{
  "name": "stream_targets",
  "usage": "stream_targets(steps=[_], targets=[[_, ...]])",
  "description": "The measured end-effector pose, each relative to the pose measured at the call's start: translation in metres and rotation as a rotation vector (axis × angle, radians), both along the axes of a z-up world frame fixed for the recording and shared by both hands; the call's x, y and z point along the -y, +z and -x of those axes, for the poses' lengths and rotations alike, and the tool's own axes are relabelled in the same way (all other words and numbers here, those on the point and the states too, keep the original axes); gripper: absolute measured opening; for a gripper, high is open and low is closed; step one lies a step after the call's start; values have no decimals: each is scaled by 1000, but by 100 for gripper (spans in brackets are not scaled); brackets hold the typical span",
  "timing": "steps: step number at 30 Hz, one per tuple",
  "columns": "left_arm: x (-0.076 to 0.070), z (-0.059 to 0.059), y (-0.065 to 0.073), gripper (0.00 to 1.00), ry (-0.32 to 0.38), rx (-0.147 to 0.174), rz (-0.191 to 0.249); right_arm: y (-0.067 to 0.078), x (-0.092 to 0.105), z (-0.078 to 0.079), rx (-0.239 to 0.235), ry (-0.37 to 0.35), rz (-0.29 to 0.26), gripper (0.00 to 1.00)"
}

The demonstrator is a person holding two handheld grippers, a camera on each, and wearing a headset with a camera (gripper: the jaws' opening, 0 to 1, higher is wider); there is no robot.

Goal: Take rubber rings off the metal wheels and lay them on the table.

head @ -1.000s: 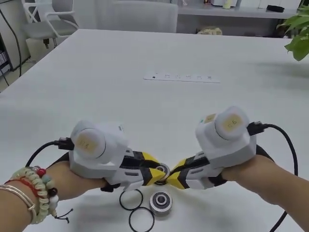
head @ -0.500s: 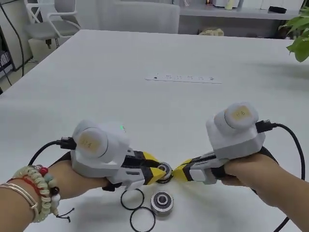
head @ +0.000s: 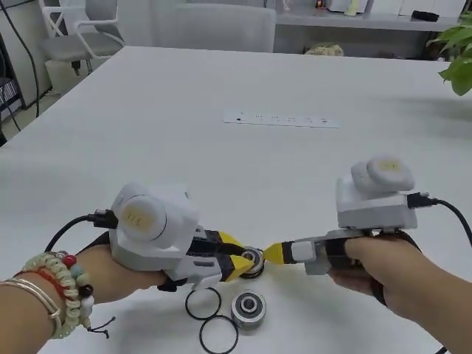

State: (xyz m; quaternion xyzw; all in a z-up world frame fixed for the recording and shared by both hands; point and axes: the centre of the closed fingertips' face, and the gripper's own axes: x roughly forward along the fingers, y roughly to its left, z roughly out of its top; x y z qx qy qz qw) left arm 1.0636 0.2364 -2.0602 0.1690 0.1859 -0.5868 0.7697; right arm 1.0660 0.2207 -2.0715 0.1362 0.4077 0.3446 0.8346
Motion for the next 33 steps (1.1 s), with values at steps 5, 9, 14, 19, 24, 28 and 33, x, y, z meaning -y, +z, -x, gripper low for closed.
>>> stream_targets(steps=[5,9,14,19,24,28,33], targets=[[1,0,0,8,-4,3,6,4,-5,2,134,160,180,0],[0,1,0,8,-7,7,5,4,-7,2,134,162,204,0],[0,1,0,8,-12,6,8,6,-6,2,118,157,177,0],[0,1,0,8,-15,6,8,8,-8,2,122,166,180,0],[1,1,0,8,-15,4,11,13,-13,3,127,175,156,0],[1,1,0,8,-7,-3,14,37,-33,1,175,182,37,0],[1,0,0,8,-1,-10,16,24,-26,4,181,212,138,0]])
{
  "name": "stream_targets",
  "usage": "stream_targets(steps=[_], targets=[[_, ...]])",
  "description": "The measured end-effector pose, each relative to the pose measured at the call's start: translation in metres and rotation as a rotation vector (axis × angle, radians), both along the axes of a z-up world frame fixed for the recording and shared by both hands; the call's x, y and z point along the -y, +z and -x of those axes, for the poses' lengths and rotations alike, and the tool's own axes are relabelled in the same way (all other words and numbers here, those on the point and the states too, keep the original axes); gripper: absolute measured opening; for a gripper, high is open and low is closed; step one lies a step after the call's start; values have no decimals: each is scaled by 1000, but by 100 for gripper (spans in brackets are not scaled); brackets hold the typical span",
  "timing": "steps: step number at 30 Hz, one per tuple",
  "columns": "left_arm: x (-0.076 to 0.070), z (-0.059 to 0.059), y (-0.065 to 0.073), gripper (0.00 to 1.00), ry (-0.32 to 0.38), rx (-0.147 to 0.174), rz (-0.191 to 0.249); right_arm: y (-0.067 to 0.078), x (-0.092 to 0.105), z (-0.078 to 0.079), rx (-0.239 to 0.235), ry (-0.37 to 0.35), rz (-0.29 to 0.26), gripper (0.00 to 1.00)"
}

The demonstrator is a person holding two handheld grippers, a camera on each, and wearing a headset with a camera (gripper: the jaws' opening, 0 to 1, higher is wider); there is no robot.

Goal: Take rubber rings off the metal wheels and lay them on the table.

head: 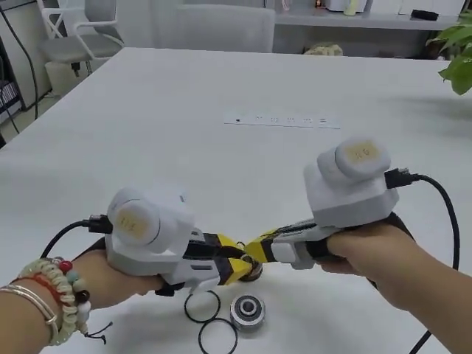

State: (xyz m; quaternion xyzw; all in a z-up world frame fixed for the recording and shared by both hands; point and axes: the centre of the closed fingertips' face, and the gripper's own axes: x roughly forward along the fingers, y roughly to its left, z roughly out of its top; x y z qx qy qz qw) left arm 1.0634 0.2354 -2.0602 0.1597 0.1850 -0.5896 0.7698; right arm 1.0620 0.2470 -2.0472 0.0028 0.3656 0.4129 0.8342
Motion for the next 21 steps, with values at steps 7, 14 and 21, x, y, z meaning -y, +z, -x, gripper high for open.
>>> stream_targets(steps=[7,14,21], targets=[[0,-1,1,8,38,-55,-11,-4,7,-2,-3,-21,19,0],[-8,6,4,17,-5,-48,-72,-4,10,-2,-3,-20,26,0],[-23,8,35,26,-42,-23,-67,0,12,-3,-15,-25,3,0]])
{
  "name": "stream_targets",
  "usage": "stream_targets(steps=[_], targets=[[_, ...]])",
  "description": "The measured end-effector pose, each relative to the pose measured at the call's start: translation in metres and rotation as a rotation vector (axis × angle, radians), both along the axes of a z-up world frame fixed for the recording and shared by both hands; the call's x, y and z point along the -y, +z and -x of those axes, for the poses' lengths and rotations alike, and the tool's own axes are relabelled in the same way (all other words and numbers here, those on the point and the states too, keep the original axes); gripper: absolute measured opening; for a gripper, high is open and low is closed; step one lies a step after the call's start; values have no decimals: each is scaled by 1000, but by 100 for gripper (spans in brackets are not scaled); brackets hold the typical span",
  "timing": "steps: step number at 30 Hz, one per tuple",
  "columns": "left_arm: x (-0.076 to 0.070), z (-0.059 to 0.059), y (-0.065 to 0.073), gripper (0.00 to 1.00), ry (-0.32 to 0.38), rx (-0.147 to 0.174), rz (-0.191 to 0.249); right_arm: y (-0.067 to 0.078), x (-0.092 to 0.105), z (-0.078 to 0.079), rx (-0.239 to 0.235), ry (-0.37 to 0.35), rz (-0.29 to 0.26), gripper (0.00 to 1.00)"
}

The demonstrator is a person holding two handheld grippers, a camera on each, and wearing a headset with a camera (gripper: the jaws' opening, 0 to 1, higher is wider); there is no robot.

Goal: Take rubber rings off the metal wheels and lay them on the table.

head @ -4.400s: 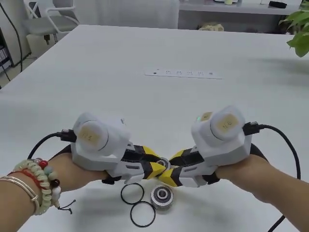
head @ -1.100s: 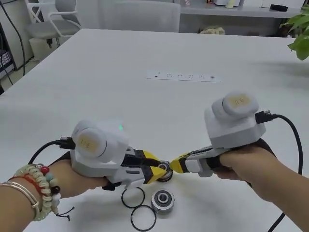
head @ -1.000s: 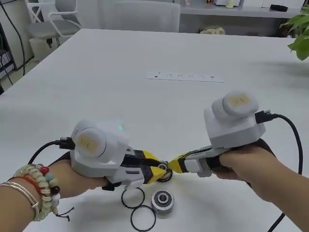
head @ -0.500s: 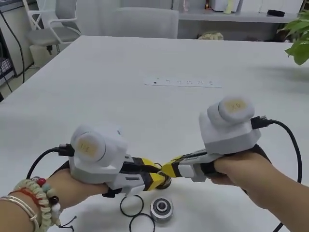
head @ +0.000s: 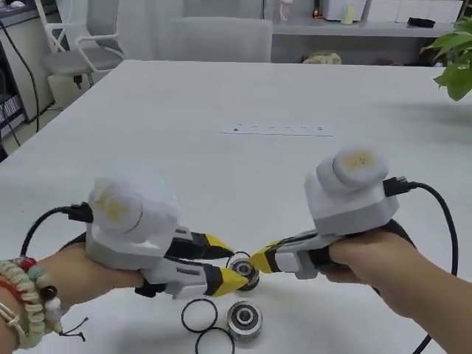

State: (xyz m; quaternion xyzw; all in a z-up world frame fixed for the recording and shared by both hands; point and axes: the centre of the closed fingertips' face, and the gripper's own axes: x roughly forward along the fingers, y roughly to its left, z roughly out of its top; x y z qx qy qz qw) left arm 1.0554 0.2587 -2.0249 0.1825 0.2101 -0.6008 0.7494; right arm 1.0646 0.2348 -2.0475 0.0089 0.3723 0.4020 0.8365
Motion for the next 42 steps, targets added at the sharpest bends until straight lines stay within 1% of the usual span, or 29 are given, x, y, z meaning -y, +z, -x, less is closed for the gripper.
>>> stream_targets(steps=[2,5,7,9,10,11,13,14,16,18,20,21,22,26,28,30,32,33,34,35,36,37,38,39,40,41,42], targets=[[-7,-1,7,33,2,20,-10,2,0,-1,2,-4,-7,0],[-17,4,20,37,-5,28,-7,5,1,-2,8,-11,-16,0],[-25,7,26,41,-8,54,-25,9,1,-3,15,-14,-34,0],[-33,12,31,47,-18,66,-44,12,-1,-3,14,-18,-51,0],[-36,15,34,52,-23,67,-47,13,-1,-3,18,-18,-53,0],[-39,17,38,55,-20,67,-42,15,-2,-3,23,-17,-55,0],[-45,20,49,61,0,69,-16,16,-4,-2,26,-12,-60,0],[-48,22,55,62,9,73,-2,17,-5,-2,26,-10,-62,0],[-54,27,62,65,20,89,9,18,-7,-1,29,-5,-63,0],[-61,32,67,68,32,98,11,20,-8,0,33,-1,-64,0],[-67,36,70,70,45,107,12,22,-9,1,35,2,-67,0],[-71,39,72,70,58,119,17,22,-10,1,36,4,-67,0],[-72,40,73,70,60,123,20,23,-11,2,36,6,-69,0],[-84,48,79,73,121,137,47,25,-15,4,36,17,-76,0],[-89,53,79,75,143,139,59,27,-19,6,43,24,-75,0],[-96,56,76,76,166,136,60,29,-22,7,46,29,-82,0],[-102,58,71,76,200,128,55,33,-26,8,52,36,-95,0],[-105,60,67,76,217,119,55,36,-28,9,55,41,-104,0],[-107,61,64,77,225,112,54,37,-31,10,48,43,-119,0],[-109,64,59,77,233,103,48,40,-37,13,26,44,-157,0],[-110,65,55,77,241,97,42,42,-40,15,16,46,-177,0],[-112,66,50,77,249,91,27,43,-43,16,11,50,-186,0],[-114,68,42,77,256,88,0,44,-46,18,9,59,-187,0],[-115,69,39,78,258,85,-12,44,-48,19,8,62,-188,0],[-115,71,34,78,257,79,-19,45,-52,21,6,70,-193,0],[-114,71,33,78,257,76,-21,45,-55,23,2,77,-197,0],[-114,73,31,78,257,64,-22,45,-59,25,-2,86,-202,0]])
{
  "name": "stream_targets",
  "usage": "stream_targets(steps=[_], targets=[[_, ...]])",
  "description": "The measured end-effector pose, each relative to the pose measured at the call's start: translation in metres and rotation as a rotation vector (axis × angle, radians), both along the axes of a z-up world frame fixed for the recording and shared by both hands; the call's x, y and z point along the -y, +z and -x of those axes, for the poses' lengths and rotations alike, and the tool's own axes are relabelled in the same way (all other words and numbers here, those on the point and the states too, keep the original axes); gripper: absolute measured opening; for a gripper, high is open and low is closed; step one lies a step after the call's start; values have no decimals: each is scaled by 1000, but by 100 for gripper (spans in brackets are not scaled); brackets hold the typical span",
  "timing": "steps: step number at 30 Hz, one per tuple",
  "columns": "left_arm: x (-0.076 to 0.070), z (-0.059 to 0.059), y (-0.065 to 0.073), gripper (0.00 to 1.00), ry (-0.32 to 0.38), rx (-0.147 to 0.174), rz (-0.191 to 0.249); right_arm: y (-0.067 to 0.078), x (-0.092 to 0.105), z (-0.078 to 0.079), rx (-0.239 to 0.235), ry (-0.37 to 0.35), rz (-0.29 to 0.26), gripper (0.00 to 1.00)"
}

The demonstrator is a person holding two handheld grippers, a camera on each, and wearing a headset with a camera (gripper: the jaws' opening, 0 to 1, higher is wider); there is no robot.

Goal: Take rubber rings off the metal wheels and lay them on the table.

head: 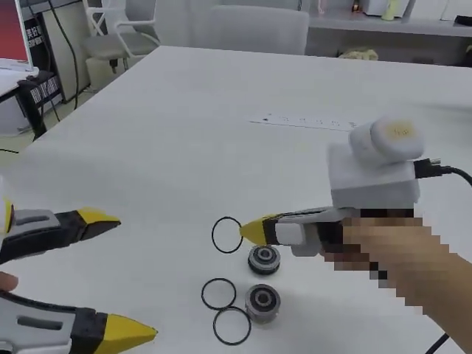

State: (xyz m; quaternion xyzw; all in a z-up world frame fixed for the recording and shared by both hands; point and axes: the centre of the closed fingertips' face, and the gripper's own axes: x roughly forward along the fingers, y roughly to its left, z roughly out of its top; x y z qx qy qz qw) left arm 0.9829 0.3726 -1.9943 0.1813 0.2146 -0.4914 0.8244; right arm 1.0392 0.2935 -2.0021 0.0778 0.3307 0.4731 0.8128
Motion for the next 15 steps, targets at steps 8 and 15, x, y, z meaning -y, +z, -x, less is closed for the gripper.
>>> stream_targets(steps=[8,15], targets=[[-4,-2,-8,79,19,-32,-13,-7,-16,12,-15,63,15,0],[-8,-4,-11,78,48,-70,11,-26,-21,22,-19,127,94,0]])
